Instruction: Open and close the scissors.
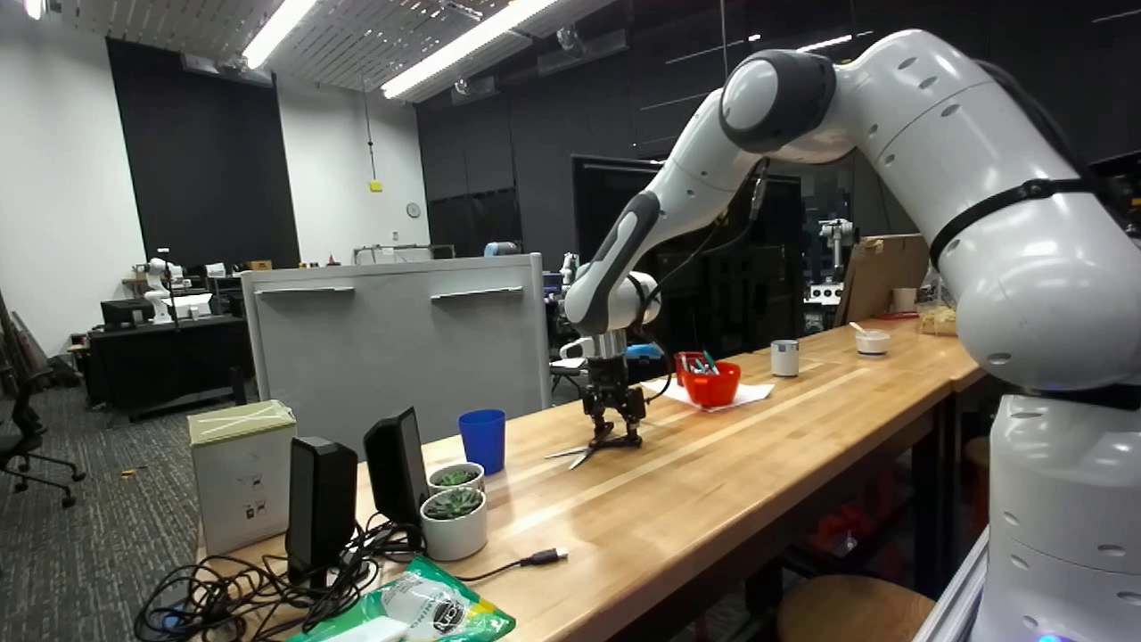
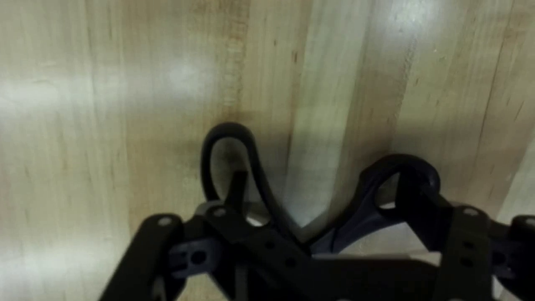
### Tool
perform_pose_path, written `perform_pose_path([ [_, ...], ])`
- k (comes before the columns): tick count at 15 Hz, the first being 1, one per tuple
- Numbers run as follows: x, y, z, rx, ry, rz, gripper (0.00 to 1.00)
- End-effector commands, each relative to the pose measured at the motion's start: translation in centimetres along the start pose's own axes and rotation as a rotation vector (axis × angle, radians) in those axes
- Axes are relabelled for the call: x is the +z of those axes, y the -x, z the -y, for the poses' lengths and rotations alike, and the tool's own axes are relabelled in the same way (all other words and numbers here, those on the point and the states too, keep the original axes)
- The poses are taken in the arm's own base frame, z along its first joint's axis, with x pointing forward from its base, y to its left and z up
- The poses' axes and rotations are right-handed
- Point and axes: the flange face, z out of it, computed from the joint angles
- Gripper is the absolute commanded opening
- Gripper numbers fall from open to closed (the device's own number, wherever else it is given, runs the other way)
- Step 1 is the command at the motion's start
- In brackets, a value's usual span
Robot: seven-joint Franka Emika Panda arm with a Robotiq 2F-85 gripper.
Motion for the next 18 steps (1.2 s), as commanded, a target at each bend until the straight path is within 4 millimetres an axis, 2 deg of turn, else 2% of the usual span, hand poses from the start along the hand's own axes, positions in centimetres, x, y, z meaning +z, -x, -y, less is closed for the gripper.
perform_pose_path([
  [1,4.2,0.11,0.47,-0.021,-0.009,-0.037,1.0],
  [5,4.23,0.24,0.48,-0.037,-0.004,-0.044,1.0],
  [6,4.18,0.23,0.49,-0.039,-0.006,-0.043,0.75],
  [7,4.19,0.27,0.46,-0.043,-0.004,-0.042,0.75],
  [10,3.79,0.31,0.33,-0.052,0.014,-0.039,0.6],
  [13,3.44,0.23,0.05,-0.057,0.036,-0.035,0.39],
  [16,3.36,0.14,-0.22,-0.061,0.059,-0.031,0.13],
  [18,3.38,0.12,-0.25,-0.063,0.063,-0.03,0.02],
])
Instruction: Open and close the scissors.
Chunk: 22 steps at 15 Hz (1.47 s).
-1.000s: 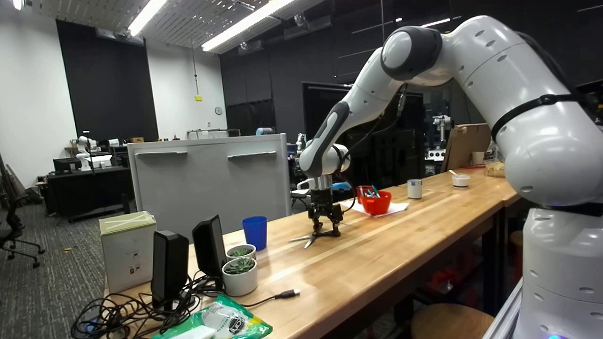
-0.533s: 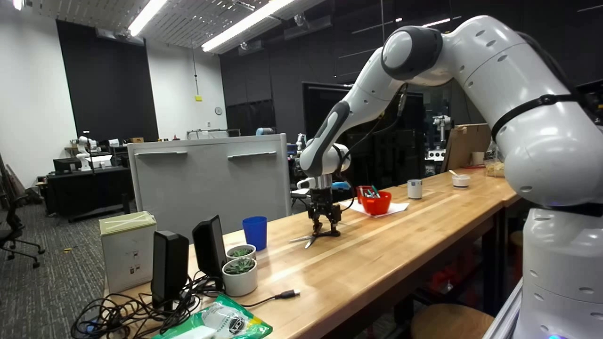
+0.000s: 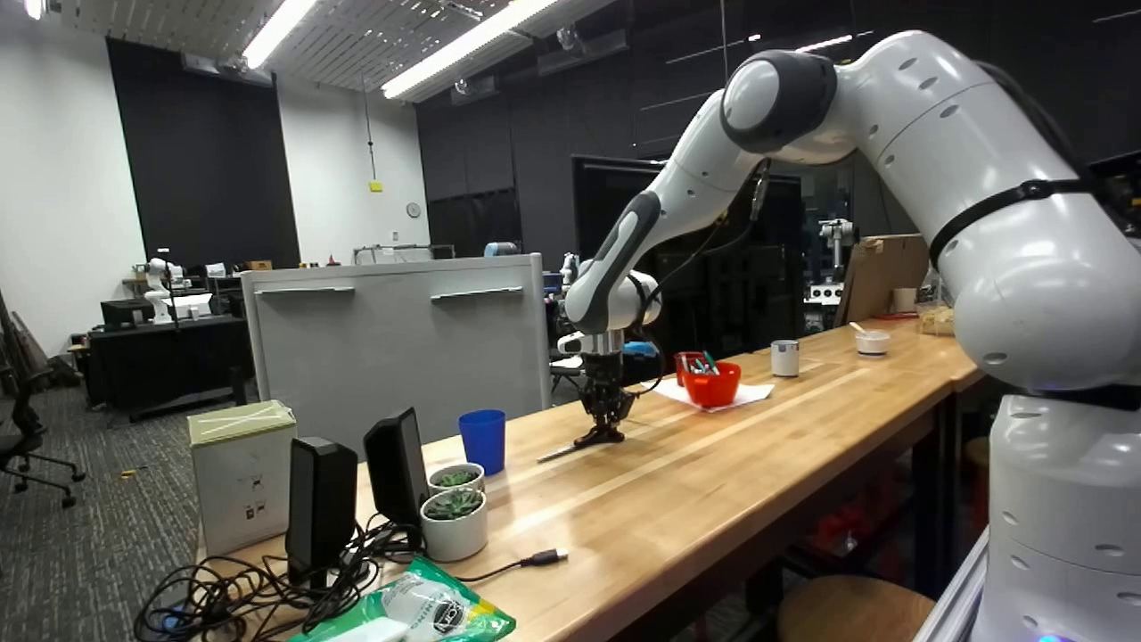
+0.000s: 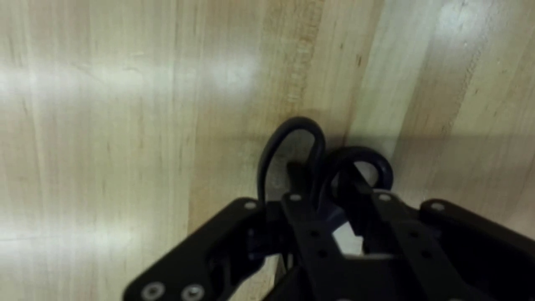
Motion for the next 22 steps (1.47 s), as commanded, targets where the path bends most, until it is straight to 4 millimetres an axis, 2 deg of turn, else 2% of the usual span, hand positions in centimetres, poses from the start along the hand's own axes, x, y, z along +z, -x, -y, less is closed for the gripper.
perform_pose_path([
  [1,4.2,-0.1,1.2,-0.012,-0.04,-0.028,0.06],
  [3,4.2,-0.1,1.2,-0.013,-0.041,-0.025,0.06],
  [4,4.2,-0.2,1.2,-0.012,-0.043,-0.024,0.12],
  [5,4.3,-0.2,1.2,-0.012,-0.044,-0.024,0.5],
  [8,4.3,-0.2,1.2,-0.015,-0.041,-0.023,0.6],
  [14,4.7,-0.2,0.7,-0.018,-0.029,-0.023,0.95],
  [16,4.9,-0.1,0.6,-0.018,-0.029,-0.024,1.0],
  [20,5.2,-0.1,0.5,-0.019,-0.033,-0.026,1.0],
  [21,5.2,-0.2,0.5,-0.021,-0.034,-0.025,0.92],
  [22,5.3,-0.2,0.5,-0.023,-0.034,-0.025,0.74],
])
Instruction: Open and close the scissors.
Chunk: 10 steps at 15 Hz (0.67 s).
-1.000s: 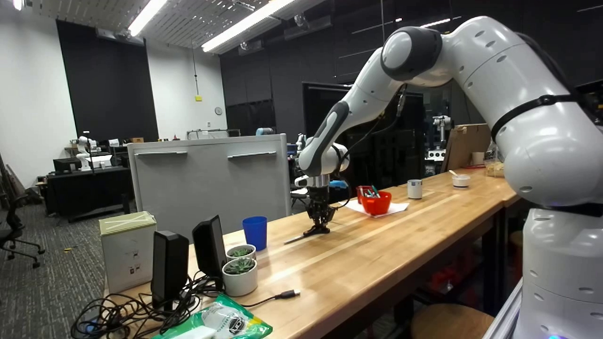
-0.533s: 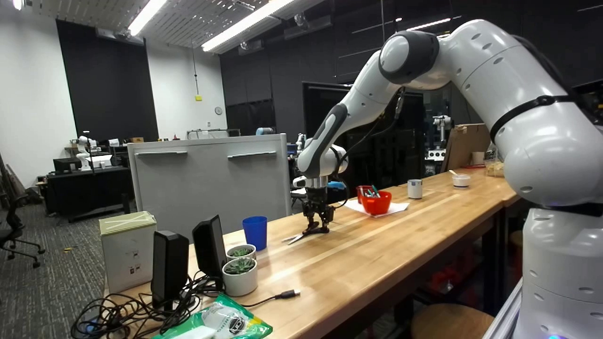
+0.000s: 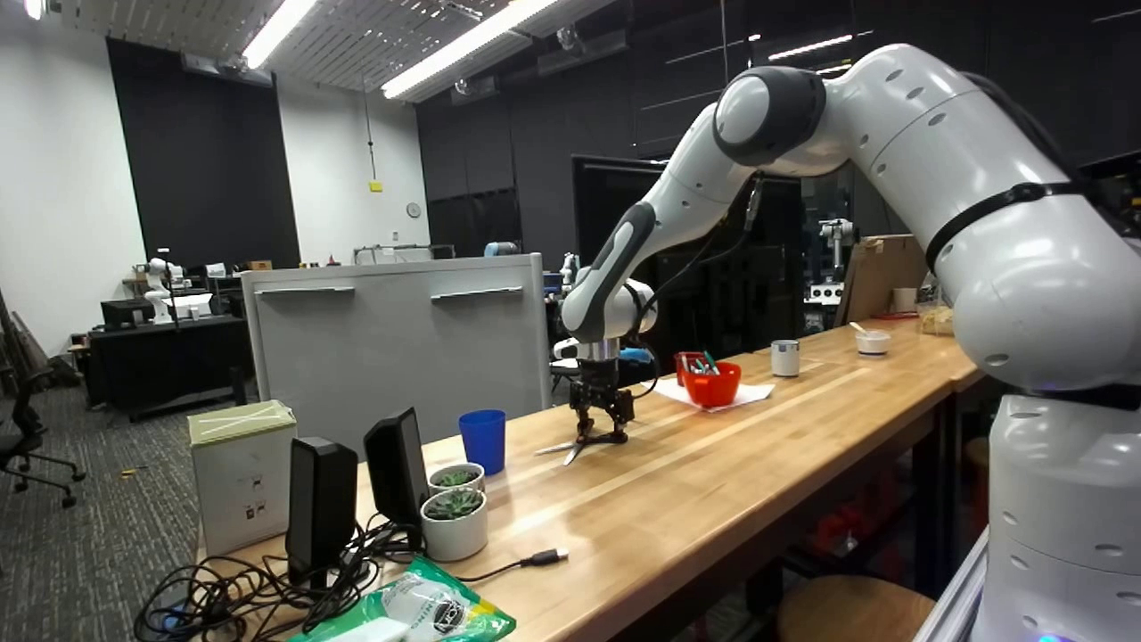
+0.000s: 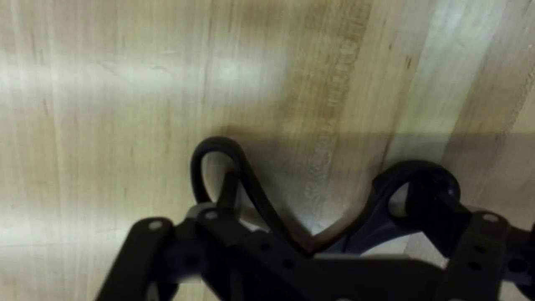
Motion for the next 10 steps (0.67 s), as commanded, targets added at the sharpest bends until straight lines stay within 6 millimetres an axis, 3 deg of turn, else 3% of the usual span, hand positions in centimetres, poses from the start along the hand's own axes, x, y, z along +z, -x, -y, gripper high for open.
perform_pose_path([
  [1,3.87,-0.15,1.77,-0.012,-0.065,-0.024,0.71],
  [5,3.59,-0.11,1.94,-0.013,-0.082,-0.026,0.51],
  [10,3.47,-0.1,1.93,-0.015,-0.083,-0.025,0.41],
])
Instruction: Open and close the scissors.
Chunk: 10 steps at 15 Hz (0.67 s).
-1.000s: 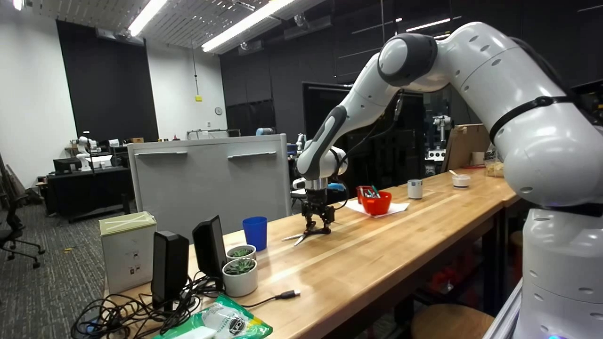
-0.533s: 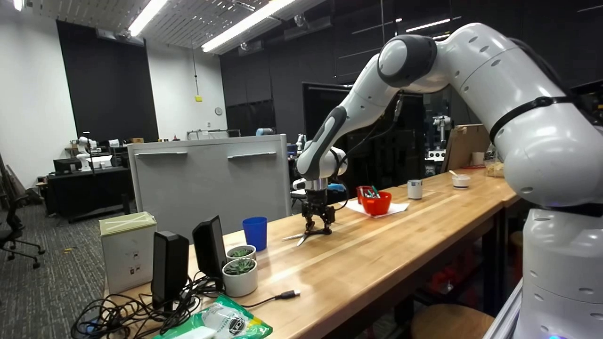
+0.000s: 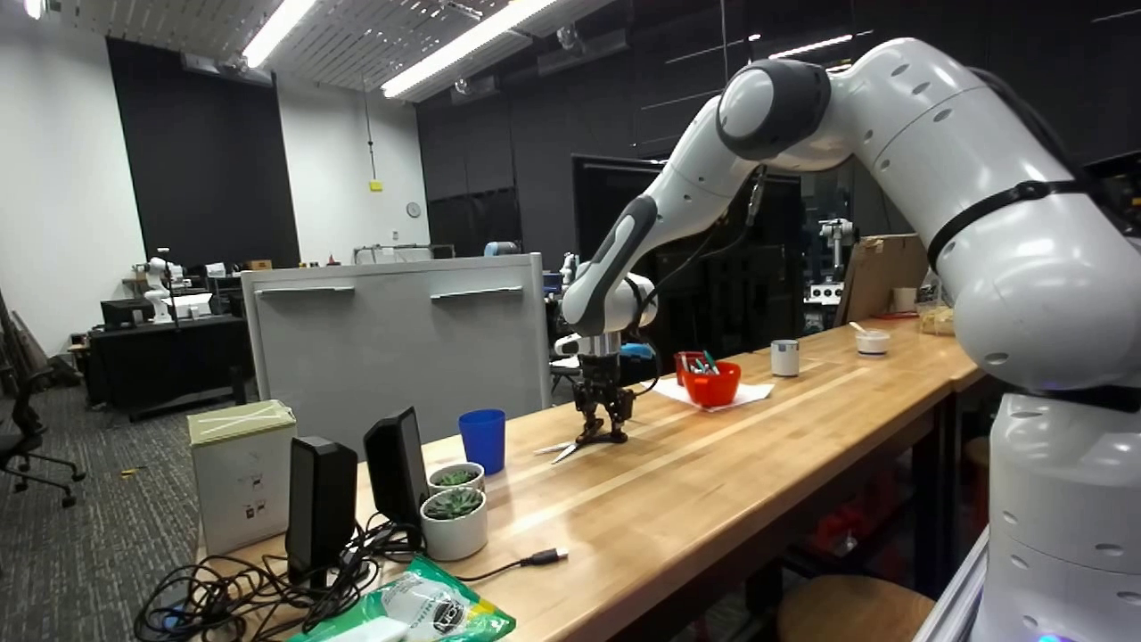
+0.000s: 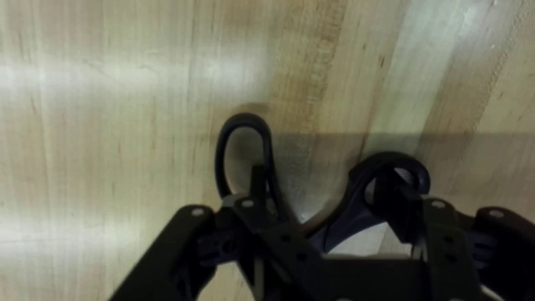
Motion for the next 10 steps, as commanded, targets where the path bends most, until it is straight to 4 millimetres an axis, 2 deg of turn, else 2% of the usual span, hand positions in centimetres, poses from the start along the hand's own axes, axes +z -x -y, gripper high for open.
perform_pose_path([
  [1,4.22,-0.16,1.51,-0.014,-0.055,-0.021,0.38],
  [10,3.89,-0.22,1.53,-0.015,-0.054,-0.017,0.09],
])
